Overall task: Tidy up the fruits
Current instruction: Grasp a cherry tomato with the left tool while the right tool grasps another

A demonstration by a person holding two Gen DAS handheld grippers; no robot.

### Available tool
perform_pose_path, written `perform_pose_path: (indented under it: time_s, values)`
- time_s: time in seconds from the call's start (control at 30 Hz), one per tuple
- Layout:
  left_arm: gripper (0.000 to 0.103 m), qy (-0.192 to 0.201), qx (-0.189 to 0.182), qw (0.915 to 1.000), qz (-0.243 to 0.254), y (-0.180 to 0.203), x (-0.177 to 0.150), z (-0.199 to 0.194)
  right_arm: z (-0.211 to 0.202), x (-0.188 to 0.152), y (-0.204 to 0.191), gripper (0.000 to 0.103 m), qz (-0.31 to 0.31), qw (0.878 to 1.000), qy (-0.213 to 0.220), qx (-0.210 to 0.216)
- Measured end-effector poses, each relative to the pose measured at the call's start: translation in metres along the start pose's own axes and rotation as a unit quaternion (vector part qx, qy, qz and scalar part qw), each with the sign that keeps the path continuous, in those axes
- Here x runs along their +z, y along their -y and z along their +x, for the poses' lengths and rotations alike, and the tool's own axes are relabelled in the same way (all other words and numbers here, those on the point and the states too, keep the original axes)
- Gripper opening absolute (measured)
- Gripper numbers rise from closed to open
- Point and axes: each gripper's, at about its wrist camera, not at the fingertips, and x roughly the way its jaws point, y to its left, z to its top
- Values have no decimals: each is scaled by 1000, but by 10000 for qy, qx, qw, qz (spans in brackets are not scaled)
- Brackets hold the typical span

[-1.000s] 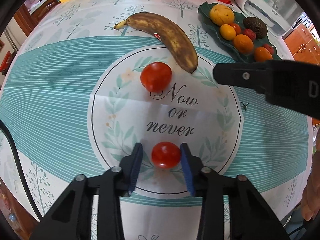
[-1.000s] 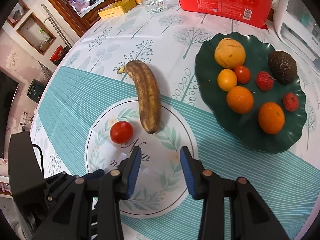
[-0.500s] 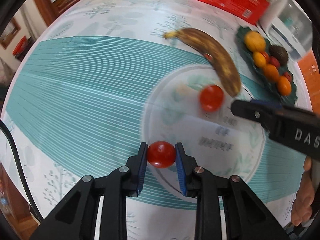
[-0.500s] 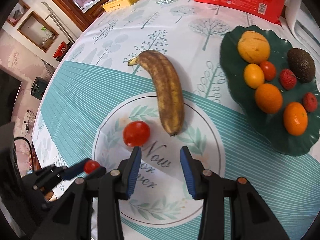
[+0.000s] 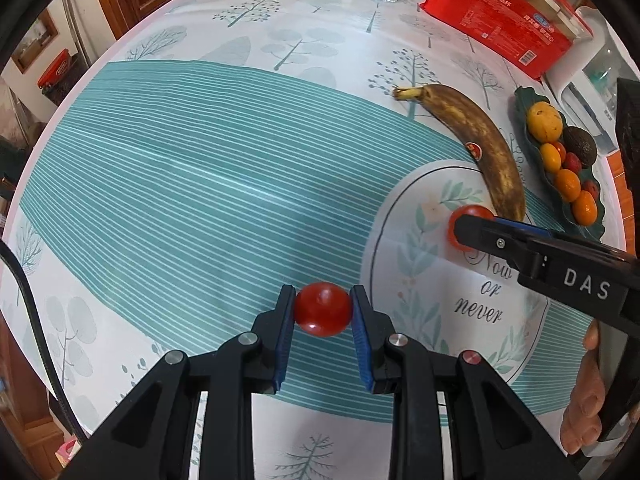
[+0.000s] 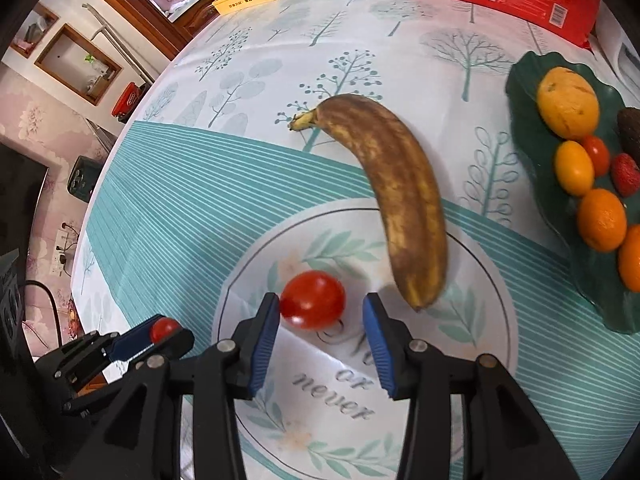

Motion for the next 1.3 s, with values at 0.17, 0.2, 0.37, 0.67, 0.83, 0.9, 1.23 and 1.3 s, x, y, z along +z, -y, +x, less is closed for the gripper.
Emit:
perform_pose_path:
  time_s: [0.17,0.2,0.37,0.67,0.83,0.9,1.23,1.3]
  values:
    - [26,-12,-21,10000,-38,-11,7,3,5,3,-5,43,-65,10000,42,-60]
    - [26,-14,-23,10000,-36,-12,9,4,4,2,-5,41,-65,9999,52,-61]
    - [26,-9,-48,10000,0,-12,16,5,2,-3,-5,33,-166,9997,98,-124]
    - [26,-36,-112,9998,183,2,18,6,-1,-18,-5,39,-413,9991,31,-113]
    - [26,-44,-125,9998,177,5,15,6,-2,-17,-2,39,-281,9995,112,-68]
    - [26,-33,-127,9997,182,5,13,4,-2,-14,0,39,-191,9998,107,-21]
    - [26,60,-114,9996,268,17,14,-10,-6,-19,-1,33,-330,9994,43,25]
    - [26,72,-122,9993,350,27,19,-15,-18,-21,4,33,-300,9994,129,60]
